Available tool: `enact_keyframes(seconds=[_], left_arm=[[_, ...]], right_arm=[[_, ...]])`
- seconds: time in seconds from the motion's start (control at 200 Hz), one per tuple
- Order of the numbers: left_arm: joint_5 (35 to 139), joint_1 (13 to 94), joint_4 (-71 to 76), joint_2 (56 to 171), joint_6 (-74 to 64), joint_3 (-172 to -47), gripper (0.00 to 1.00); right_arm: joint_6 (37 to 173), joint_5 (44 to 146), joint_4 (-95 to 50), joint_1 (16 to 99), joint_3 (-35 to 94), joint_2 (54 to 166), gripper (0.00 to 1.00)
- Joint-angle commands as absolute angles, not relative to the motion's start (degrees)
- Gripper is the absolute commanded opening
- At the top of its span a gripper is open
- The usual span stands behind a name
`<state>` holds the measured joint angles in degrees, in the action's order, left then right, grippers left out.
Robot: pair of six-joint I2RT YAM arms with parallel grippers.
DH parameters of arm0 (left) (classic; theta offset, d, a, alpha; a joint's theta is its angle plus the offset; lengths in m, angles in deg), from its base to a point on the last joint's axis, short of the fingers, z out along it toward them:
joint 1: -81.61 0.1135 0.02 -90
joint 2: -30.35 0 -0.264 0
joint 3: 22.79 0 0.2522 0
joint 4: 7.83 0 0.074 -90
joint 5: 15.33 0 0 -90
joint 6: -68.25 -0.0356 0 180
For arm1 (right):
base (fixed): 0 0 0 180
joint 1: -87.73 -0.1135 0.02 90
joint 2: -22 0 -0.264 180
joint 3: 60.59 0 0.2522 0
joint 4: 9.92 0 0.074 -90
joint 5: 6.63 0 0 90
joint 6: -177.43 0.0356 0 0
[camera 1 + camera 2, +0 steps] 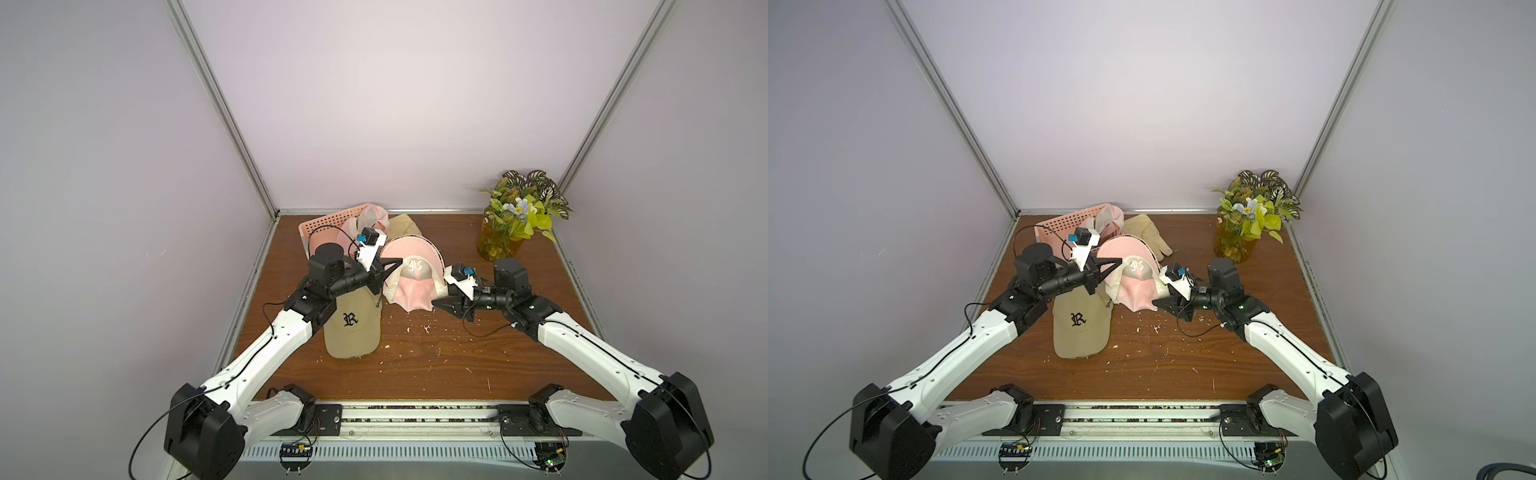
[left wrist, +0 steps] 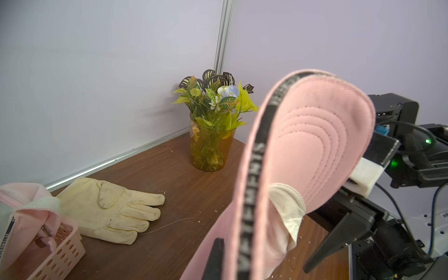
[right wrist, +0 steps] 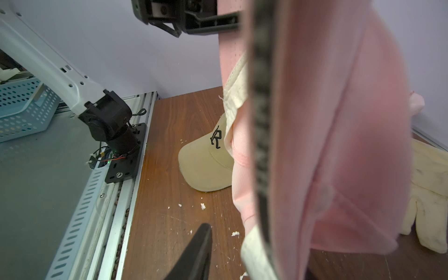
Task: Turn the baseball cap inside out
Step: Turn over the baseball cap.
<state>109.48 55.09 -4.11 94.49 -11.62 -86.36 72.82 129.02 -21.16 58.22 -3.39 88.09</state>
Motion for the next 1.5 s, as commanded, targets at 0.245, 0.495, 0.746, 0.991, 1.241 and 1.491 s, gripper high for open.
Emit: enact_keyframes(seconds=[0.245, 0.495, 0.746, 0.991, 1.241, 1.491], left_arm=[[116.85, 56.14, -16.32, 92.87, -4.58, -89.92, 0.01], [116.71, 56.23, -19.06, 92.58, -2.29, -88.65, 0.0], [111.29, 56.3, -19.99, 93.87, 0.25, -86.29, 0.0], [111.79, 56.09, -23.43, 96.06, 5.01, -83.01, 0.0], [113.48, 54.45, -24.55, 99.43, 8.29, -85.57, 0.01], [106.05, 53.67, -24.93, 99.79, 12.73, -88.65, 0.0]], right_arm=[[72.3, 133.16, -24.79, 56.27, -2.81, 89.79, 0.43], [73.91, 132.57, -23.02, 56.0, -2.82, 88.4, 0.19], [82.17, 132.86, -15.85, 56.04, -3.8, 81.77, 0.0], [98.56, 104.82, -3.31, 56.03, -7.19, 74.25, 0.0], [105.86, 75.16, -10.49, 56.0, -4.75, 75.62, 0.0], [104.73, 63.61, -23.4, 55.14, 0.14, 83.82, 0.0]])
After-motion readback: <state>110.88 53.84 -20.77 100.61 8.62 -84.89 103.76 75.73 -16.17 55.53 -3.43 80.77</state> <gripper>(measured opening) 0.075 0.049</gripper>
